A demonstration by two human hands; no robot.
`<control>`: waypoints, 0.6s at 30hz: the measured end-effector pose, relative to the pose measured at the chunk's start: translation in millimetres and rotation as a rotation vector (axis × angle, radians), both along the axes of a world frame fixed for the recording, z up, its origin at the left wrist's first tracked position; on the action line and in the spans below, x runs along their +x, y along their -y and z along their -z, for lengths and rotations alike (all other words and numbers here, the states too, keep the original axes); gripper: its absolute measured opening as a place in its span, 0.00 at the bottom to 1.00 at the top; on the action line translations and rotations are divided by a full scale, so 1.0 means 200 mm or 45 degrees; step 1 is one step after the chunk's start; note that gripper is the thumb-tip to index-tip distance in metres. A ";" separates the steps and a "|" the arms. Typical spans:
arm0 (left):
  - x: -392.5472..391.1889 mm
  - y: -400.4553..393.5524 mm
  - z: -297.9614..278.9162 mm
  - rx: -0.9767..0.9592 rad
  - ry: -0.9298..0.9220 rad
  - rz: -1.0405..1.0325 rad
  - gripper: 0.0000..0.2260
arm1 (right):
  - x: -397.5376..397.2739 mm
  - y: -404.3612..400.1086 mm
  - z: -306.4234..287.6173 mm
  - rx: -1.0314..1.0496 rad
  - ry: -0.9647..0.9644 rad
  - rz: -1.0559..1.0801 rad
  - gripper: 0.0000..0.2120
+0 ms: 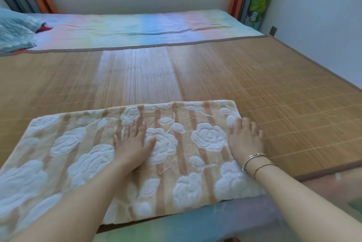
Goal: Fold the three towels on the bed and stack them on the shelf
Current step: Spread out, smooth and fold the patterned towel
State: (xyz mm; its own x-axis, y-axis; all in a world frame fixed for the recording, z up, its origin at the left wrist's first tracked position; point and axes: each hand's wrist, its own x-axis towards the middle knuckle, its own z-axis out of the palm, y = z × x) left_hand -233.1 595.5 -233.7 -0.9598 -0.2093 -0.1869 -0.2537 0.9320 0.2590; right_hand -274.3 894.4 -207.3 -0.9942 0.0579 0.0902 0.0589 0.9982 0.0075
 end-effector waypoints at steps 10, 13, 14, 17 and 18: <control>0.57 0.26 -0.05 -0.021 0.064 0.266 0.41 | 0.45 0.49 0.04 -0.276 0.050 -0.750 0.22; 0.76 0.37 -0.06 -0.095 0.080 0.375 0.42 | 0.60 0.51 0.05 -0.167 0.201 -1.046 0.30; 0.81 0.40 -0.07 -0.135 0.083 0.412 0.40 | 0.62 0.49 0.05 -0.122 0.294 -1.113 0.32; 0.93 0.50 -0.06 -0.254 0.080 0.494 0.38 | 0.64 0.43 0.04 0.014 0.421 -1.179 0.36; 0.95 0.52 -0.06 -0.277 0.076 0.504 0.38 | 0.63 0.42 0.03 0.069 0.454 -1.163 0.37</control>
State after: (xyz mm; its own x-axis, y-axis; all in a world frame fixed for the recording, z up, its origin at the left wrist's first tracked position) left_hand -43.8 490.9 -221.4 -0.9628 0.1310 -0.2365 0.1244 0.9913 0.0425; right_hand -148.1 809.5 -212.7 -0.6238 -0.7426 -0.2439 -0.7506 0.6562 -0.0779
